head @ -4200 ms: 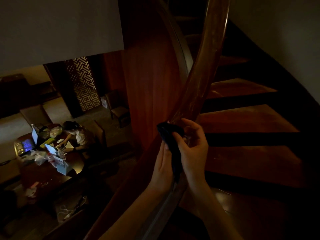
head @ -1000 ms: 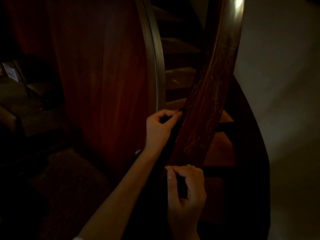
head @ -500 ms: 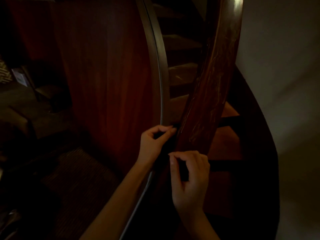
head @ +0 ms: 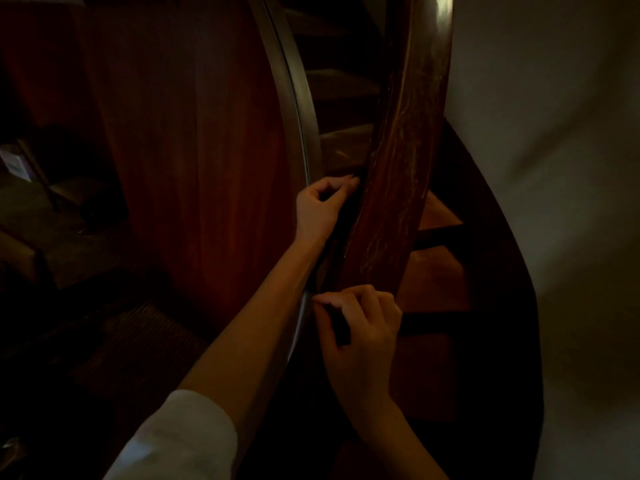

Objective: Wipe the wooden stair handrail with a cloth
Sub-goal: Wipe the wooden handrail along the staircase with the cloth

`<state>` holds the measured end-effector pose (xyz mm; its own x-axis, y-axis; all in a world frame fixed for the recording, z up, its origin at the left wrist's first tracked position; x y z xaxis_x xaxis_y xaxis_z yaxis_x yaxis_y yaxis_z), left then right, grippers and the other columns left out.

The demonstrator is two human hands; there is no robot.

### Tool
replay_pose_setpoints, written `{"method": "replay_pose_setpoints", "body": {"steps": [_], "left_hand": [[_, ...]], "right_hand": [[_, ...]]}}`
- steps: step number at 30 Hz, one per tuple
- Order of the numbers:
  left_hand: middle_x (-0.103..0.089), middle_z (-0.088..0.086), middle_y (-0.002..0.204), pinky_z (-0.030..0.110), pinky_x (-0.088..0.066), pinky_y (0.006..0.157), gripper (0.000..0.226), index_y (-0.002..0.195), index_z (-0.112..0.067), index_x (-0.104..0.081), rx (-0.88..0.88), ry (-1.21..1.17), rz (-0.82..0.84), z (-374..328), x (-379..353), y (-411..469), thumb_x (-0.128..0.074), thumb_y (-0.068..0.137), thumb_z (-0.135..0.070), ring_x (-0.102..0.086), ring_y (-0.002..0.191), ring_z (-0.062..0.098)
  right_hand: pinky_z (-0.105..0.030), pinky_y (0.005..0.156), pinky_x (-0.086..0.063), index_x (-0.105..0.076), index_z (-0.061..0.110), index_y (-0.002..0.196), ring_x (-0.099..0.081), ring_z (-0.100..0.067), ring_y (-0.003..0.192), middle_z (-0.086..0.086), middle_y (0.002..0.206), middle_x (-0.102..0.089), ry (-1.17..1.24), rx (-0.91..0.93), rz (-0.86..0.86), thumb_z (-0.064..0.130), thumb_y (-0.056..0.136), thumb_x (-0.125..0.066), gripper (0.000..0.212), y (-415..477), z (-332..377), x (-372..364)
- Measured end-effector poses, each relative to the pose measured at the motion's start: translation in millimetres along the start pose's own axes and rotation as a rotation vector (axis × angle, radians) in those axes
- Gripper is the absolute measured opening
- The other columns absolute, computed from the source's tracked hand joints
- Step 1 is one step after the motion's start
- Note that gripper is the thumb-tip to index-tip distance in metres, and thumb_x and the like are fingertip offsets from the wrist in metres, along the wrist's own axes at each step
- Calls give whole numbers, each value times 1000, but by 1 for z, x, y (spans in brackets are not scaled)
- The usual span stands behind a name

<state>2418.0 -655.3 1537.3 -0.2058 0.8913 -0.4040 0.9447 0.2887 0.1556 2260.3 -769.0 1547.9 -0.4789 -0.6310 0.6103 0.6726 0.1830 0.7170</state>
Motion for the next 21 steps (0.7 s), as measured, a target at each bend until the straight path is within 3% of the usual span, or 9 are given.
{"method": "replay_pose_setpoints", "body": {"steps": [3,6,9,12,14,17,21], "left_hand": [[-69,-4,80,16,-50,67,13,80,-12,-69,17,55,40,23,21,-36,-63,91,-9,-66,73,4],[-71,-7,77,15,-50,63,11,79,-13,-69,53,38,46,37,36,-62,-65,89,-10,-66,72,6],[-71,-5,80,21,-51,70,12,78,-13,-70,46,37,10,25,29,-46,-67,89,-11,-68,79,10],[-72,7,92,38,-54,84,11,79,-12,-69,23,12,-24,9,4,-7,-67,90,-13,-68,91,24],[-69,17,108,47,-52,95,9,91,-6,-68,23,-17,-41,-5,-18,21,-64,93,-13,-65,104,35],[-64,17,112,41,-51,97,21,112,2,-63,43,-66,-47,-17,-38,48,-57,97,-12,-62,106,32],[-64,21,115,41,-52,95,11,96,-6,-62,39,-90,7,-5,-33,34,-54,99,-14,-63,103,31]], "right_hand": [[-29,82,-36,-72,19,90,-60,-17,83,6,85,-63,39,-23,12,28,90,-60,15,-1,-2,0],[-31,82,-38,-72,19,91,-59,-17,83,7,86,-63,58,-27,30,28,91,-59,16,-3,-1,-2],[-32,81,-38,-72,20,89,-61,-17,82,8,84,-63,64,-35,20,29,90,-60,15,-2,-1,-1],[-29,79,-37,-73,20,87,-58,-14,82,8,83,-63,49,-33,-10,30,88,-61,15,-1,-2,1],[-29,76,-36,-73,20,87,-52,-9,85,7,83,-62,33,-25,-14,30,87,-61,15,-1,-2,0],[-28,75,-35,-73,20,85,-48,-7,85,6,82,-61,36,-13,-25,29,85,-62,15,-1,-4,2],[-28,76,-35,-72,23,86,-48,-5,85,8,81,-61,79,-21,-26,31,86,-62,12,-1,-6,1]]}}
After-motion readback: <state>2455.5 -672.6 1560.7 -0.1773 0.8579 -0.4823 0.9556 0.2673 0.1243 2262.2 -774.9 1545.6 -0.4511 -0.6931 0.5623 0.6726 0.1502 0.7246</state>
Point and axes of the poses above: each hand's wrist, its own y-axis towards the middle knuckle, its own x-axis out of the back of the hand, z = x × y, the point moved 10 cm from there along y, towards the middle knuckle
